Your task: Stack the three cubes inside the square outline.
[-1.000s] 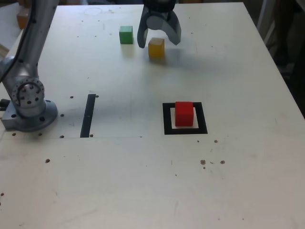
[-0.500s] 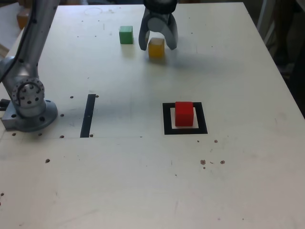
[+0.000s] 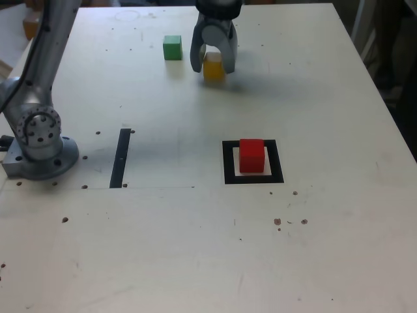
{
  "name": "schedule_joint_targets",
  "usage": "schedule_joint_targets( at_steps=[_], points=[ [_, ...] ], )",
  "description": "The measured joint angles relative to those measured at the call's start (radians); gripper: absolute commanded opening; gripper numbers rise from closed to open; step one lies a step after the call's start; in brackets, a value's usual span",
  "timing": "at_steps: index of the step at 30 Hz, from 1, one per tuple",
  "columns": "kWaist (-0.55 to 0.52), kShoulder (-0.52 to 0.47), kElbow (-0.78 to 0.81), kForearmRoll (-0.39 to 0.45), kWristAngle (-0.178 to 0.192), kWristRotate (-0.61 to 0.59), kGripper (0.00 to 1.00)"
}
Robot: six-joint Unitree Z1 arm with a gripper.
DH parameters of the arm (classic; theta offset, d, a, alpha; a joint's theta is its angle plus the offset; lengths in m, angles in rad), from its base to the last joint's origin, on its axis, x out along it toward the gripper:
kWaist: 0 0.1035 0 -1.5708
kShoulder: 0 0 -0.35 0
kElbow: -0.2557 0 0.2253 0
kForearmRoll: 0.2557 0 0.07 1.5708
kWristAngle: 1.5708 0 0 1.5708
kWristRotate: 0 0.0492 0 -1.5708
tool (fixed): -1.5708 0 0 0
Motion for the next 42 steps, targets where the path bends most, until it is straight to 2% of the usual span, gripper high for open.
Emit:
schedule_joint_targets(
  at_steps=[14, 20, 29, 36, 42],
  points=[
    [-0.007, -0.003, -0.037, 0.045, -0.024, 0.003, 0.11],
    [-0.073, -0.067, -0.078, 0.116, -0.025, -0.037, 0.10],
    [-0.290, -0.119, -0.146, 0.234, -0.043, -0.198, 0.11],
    [-0.494, -0.180, -0.102, 0.256, -0.052, -0.387, 0.11],
    [-0.591, -0.212, -0.070, 0.257, -0.095, -0.521, 0.11]
  ],
)
